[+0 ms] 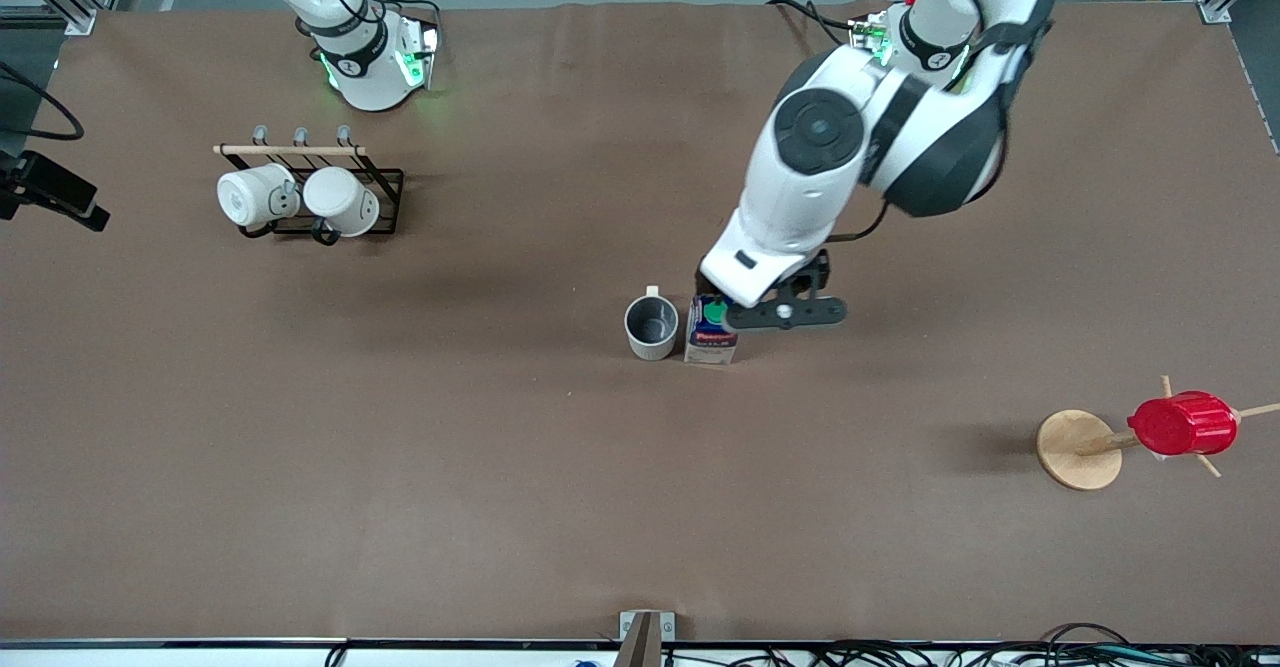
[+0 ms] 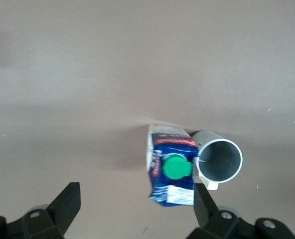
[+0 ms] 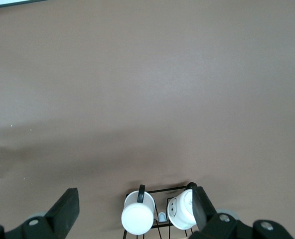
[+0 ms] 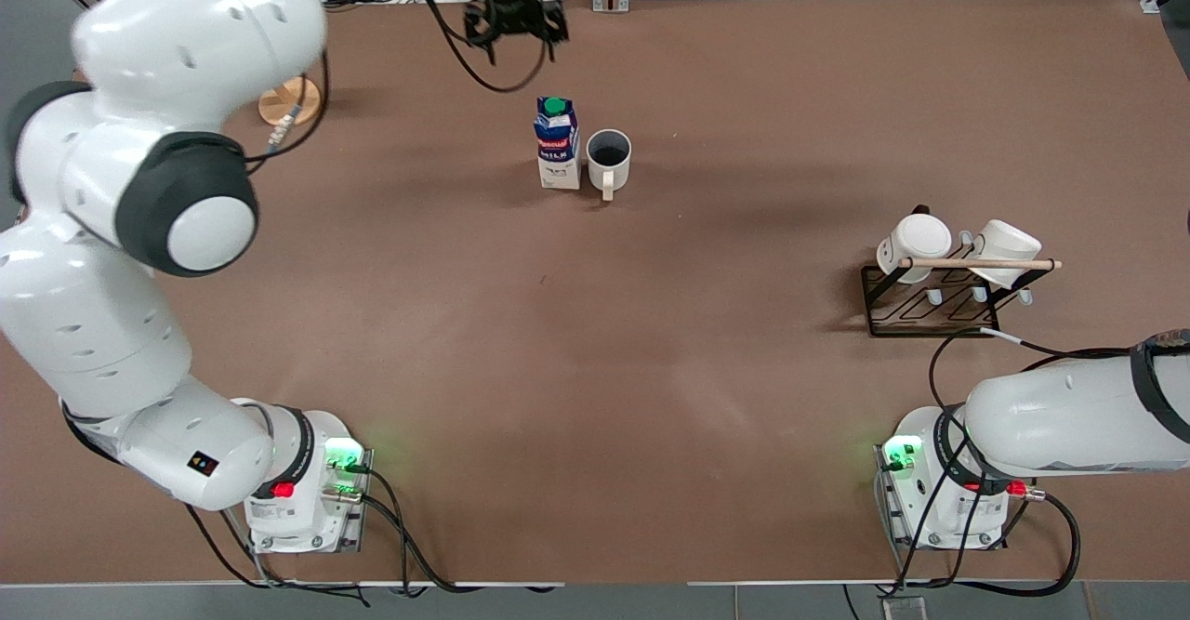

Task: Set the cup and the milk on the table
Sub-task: 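Lower the carton onto the table and open the left gripper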

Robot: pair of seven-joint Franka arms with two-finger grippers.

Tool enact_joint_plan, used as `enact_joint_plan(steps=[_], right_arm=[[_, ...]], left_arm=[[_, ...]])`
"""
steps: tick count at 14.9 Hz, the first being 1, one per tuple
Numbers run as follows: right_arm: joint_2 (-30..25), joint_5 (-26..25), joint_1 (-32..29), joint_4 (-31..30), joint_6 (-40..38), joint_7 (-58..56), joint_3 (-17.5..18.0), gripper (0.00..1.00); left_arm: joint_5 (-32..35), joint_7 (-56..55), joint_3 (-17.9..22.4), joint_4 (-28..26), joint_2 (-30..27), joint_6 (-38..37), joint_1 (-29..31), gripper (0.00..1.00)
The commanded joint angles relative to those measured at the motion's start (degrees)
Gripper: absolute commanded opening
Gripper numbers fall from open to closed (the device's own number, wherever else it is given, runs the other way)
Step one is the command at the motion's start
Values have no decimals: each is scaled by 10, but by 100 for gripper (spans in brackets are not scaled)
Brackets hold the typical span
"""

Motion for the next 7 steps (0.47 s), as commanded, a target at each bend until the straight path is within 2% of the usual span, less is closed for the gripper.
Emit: enact_joint_plan(steps=[1, 4, 7], right_arm=[[-5, 11, 0, 0, -5, -6, -1, 100], [-5, 10, 0, 0, -5, -6, -1, 100], [-5, 11, 0, 0, -5, -6, -1, 100]], left_arm=[[2, 47, -2, -56, -63, -3, 44, 100], [0, 101, -3, -117, -136, -4, 94, 100], [-13, 150, -4, -120, -180, -44, 139, 100]])
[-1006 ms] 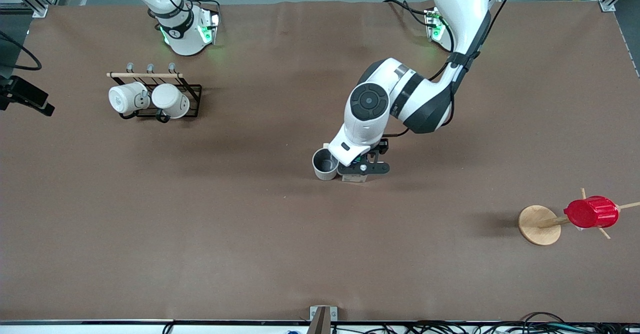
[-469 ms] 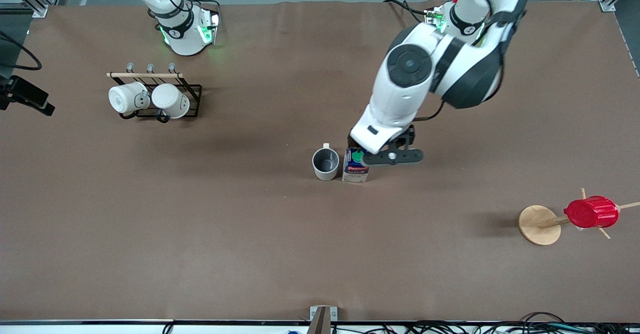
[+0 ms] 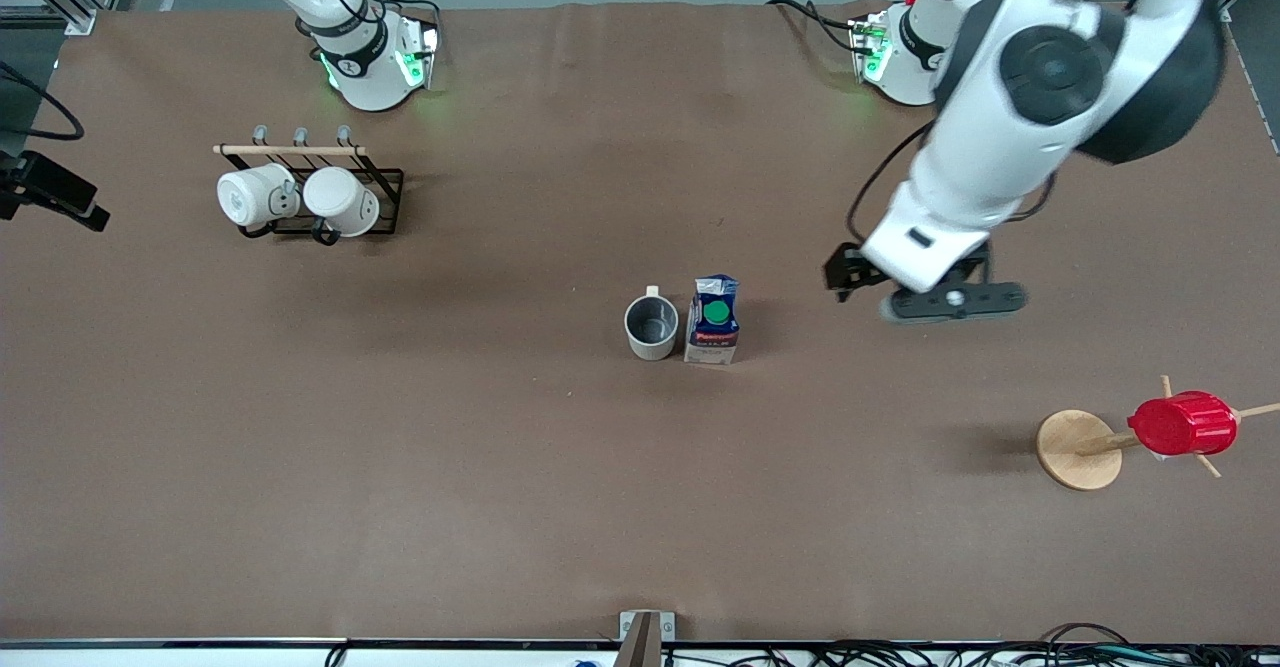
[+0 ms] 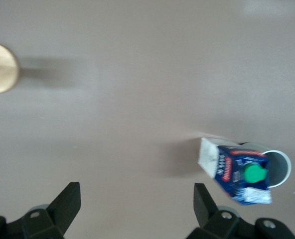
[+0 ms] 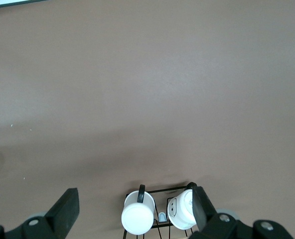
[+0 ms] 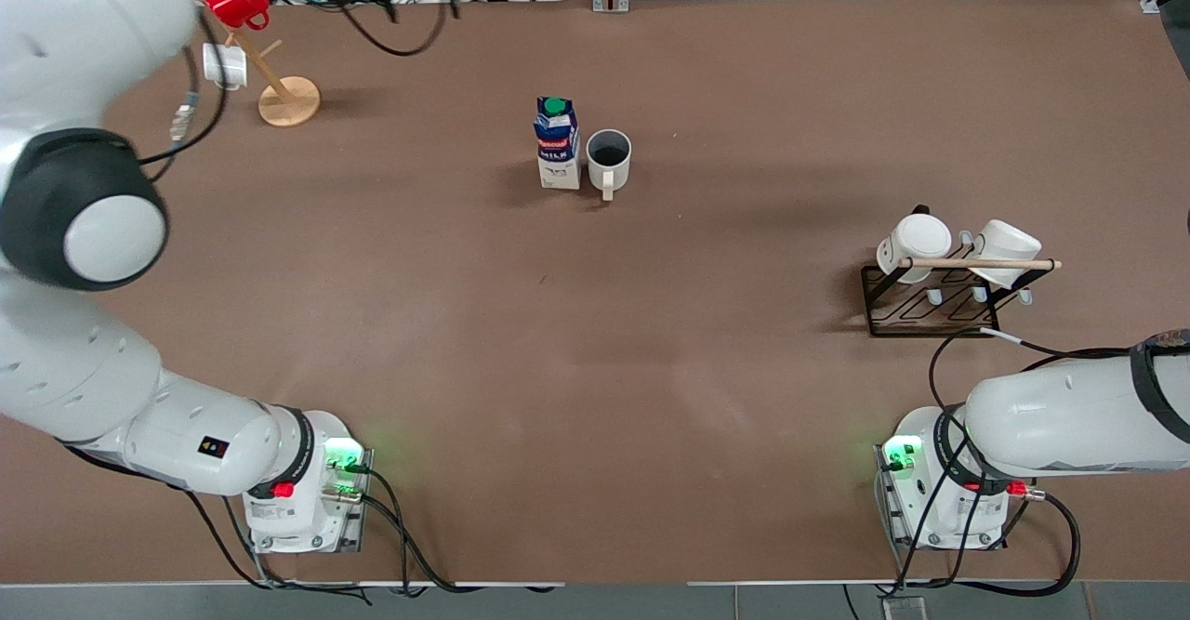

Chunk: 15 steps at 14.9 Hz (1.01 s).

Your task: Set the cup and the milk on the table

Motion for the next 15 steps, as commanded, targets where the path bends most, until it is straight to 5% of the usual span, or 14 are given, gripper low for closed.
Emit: enact_joint_plan(steps=[1, 9, 15], right_arm=[[-5, 11, 0, 0, -5, -6, -1, 100], [-5, 11, 0, 0, -5, -6, -1, 100], [-5, 9, 0, 0, -16, -6, -1, 100]], left_arm=[[-22, 27, -2, -29, -67, -34, 32, 100], [-41, 100, 1, 48, -72, -123, 94, 100], [-51, 173, 1, 49, -69, -132, 134, 98]])
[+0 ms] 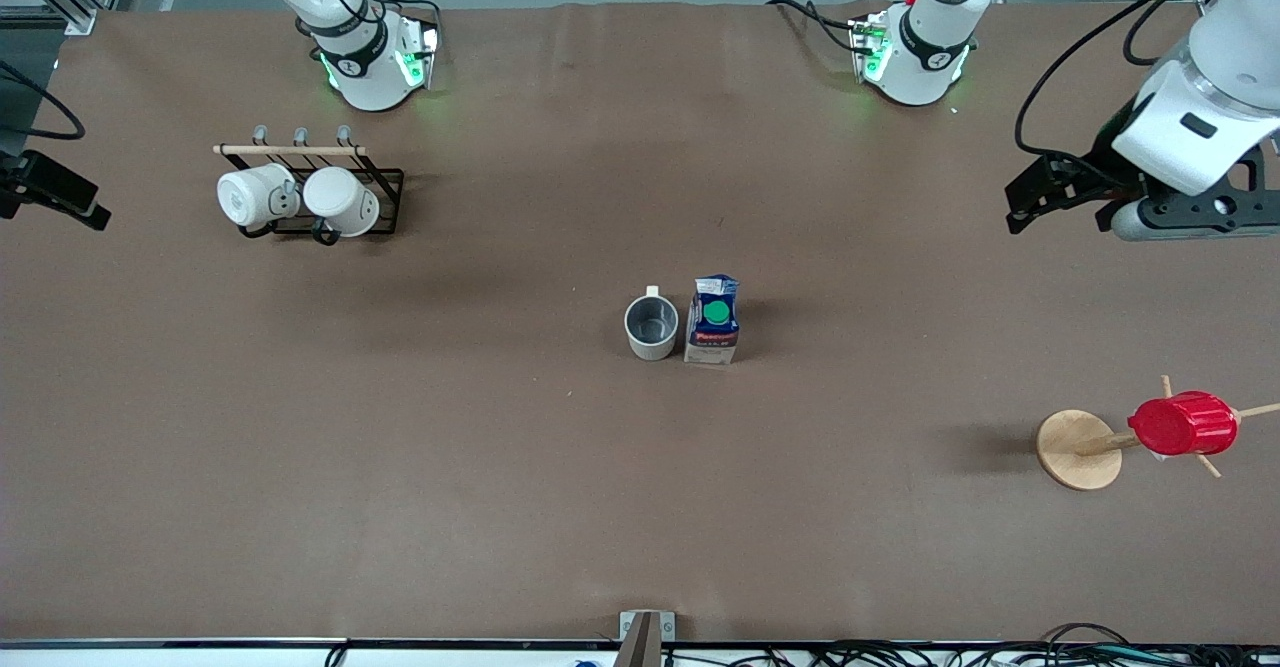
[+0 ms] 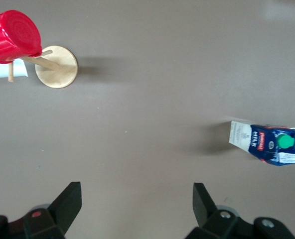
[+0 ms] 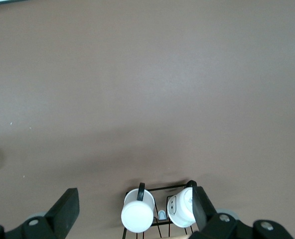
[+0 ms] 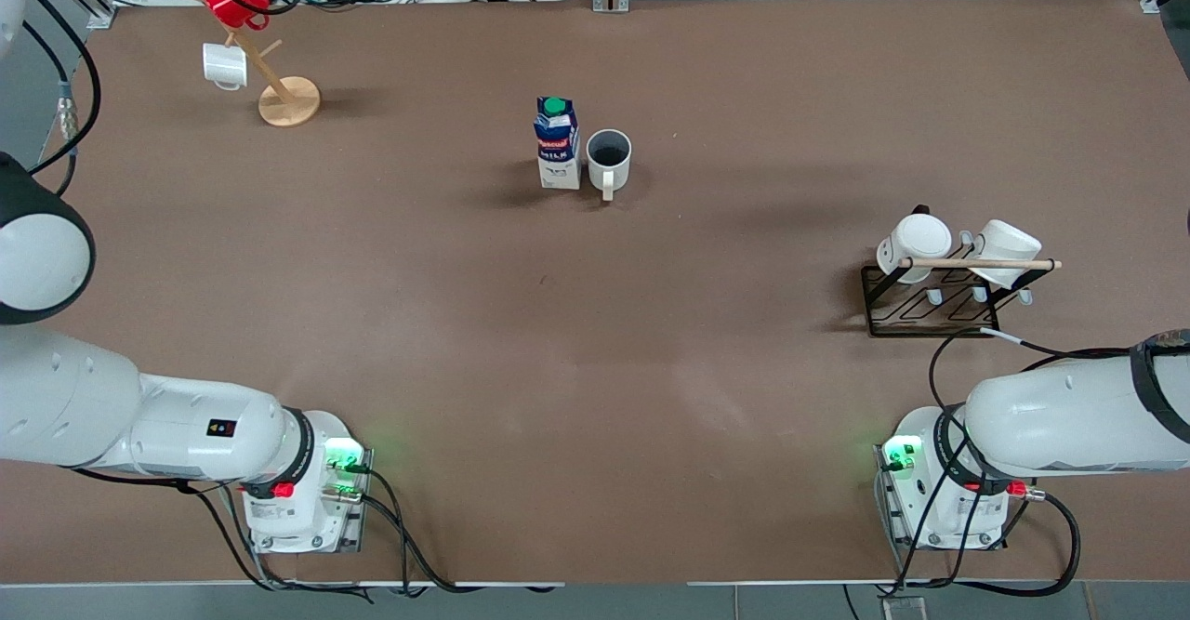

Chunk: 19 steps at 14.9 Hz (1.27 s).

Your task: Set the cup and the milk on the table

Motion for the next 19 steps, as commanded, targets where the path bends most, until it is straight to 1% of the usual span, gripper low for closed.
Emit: enact_joint_plan(steps=[1, 5, 7, 10, 13, 19], right_arm=[[-5, 8, 0, 0, -8, -7, -1, 100], [-5, 7, 0, 0, -8, -8, -1, 100], [-5, 6, 0, 0, -8, -15, -1, 100], [-5, 5, 0, 0, -8, -31, -1, 100], [-5, 5, 0, 0, -8, -30, -1, 100], [-5, 5, 0, 0, -8, -30, -1, 100]], left_arm=[[-23, 36, -1, 10, 9, -12, 19, 97], [-16, 38, -1, -19, 1, 11, 19, 97], [-16, 38, -1, -22, 1, 11, 19, 97], [-14, 37, 0, -21, 2, 12, 20, 97], [12, 36, -2, -18, 1, 23, 18, 97], [12, 33, -6, -6, 1, 19, 18, 97]])
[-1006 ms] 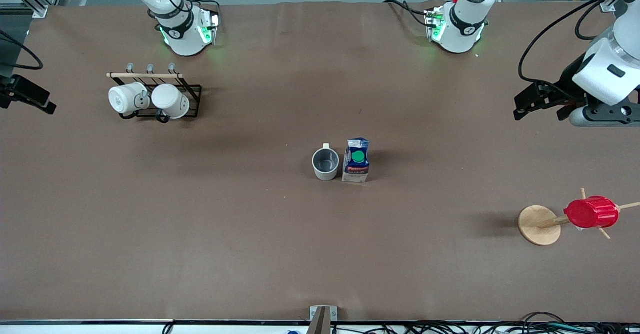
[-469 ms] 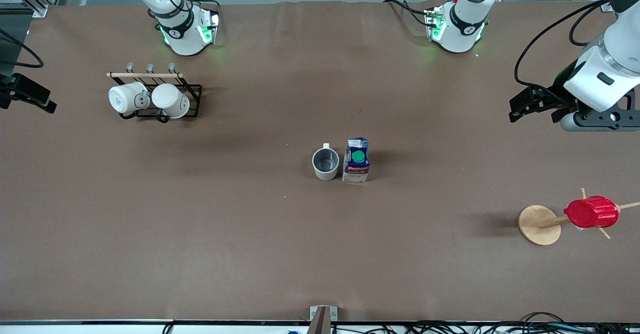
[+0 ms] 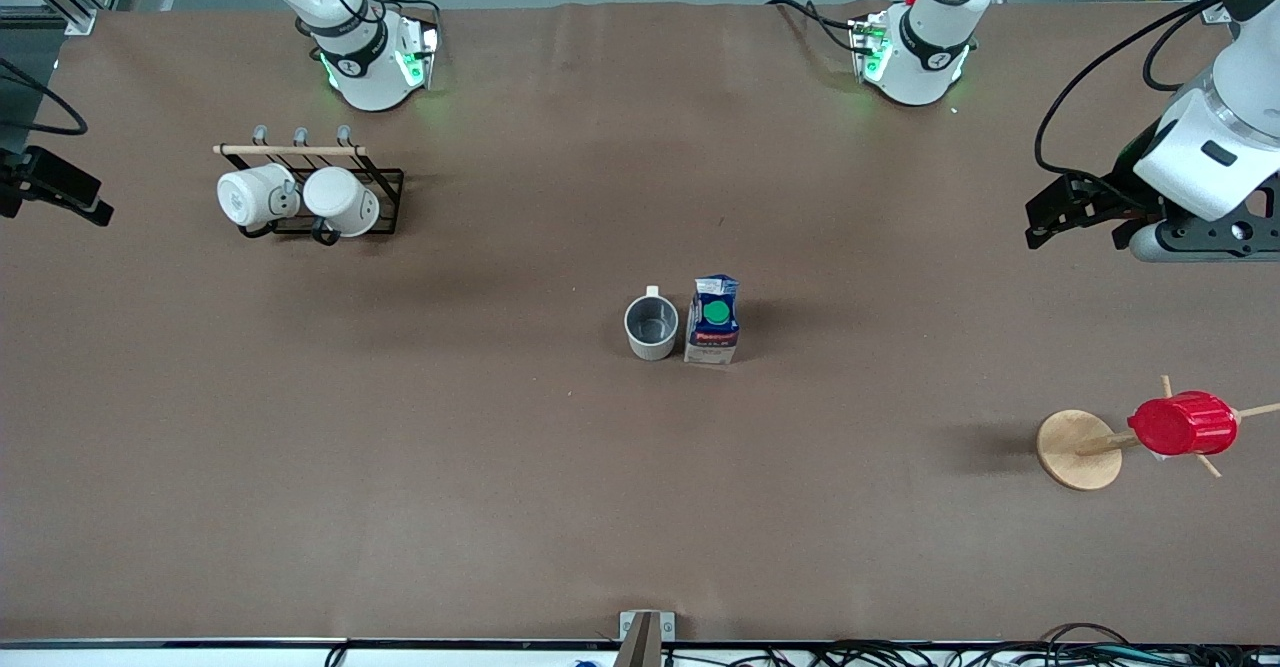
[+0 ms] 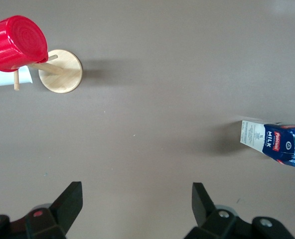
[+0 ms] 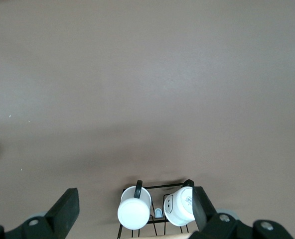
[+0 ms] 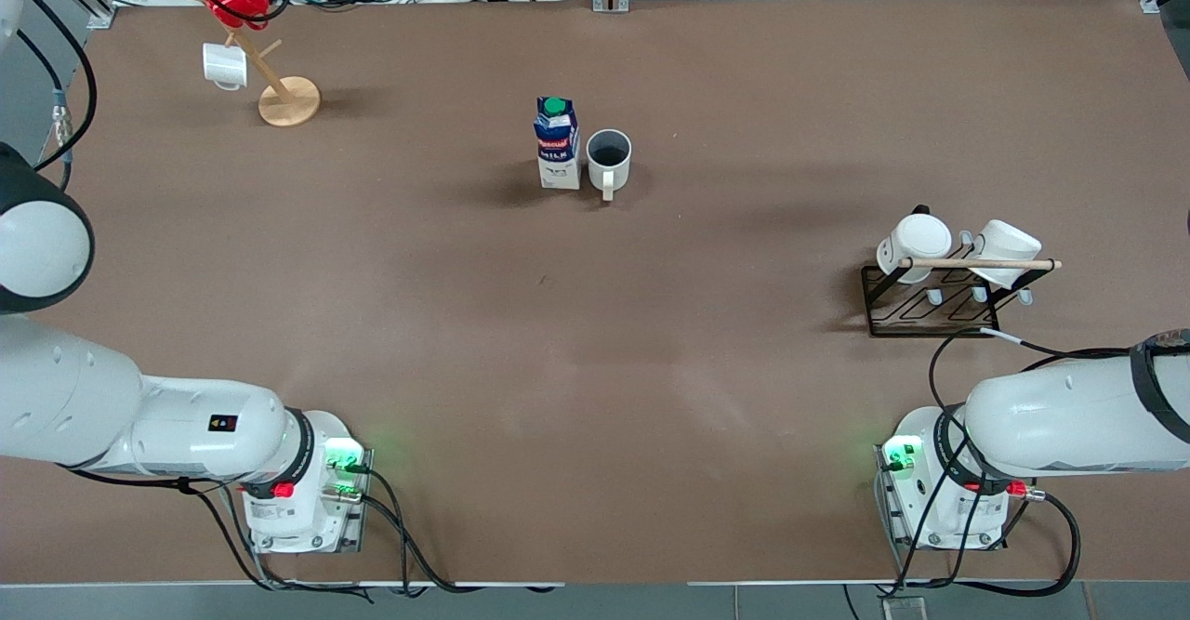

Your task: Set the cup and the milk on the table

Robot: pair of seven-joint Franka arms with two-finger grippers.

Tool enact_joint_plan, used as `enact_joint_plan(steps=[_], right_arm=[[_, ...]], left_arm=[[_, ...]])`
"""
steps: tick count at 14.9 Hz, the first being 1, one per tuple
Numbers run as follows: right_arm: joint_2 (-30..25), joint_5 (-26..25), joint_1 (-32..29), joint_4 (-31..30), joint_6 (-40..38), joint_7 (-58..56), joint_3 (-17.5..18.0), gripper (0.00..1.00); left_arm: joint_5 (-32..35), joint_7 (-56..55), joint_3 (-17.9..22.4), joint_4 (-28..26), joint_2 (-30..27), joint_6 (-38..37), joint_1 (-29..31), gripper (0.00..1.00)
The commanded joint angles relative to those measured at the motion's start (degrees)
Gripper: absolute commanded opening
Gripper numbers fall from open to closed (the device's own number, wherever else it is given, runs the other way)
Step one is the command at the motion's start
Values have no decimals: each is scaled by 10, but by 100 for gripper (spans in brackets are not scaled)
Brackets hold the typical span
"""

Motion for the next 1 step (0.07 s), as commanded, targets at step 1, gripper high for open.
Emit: enact_joint_plan(steps=[1], right_arm=[[-5, 5, -1, 0, -5, -8, -1, 100]], left_arm=[[10, 3, -3, 5, -6, -2, 0, 97]])
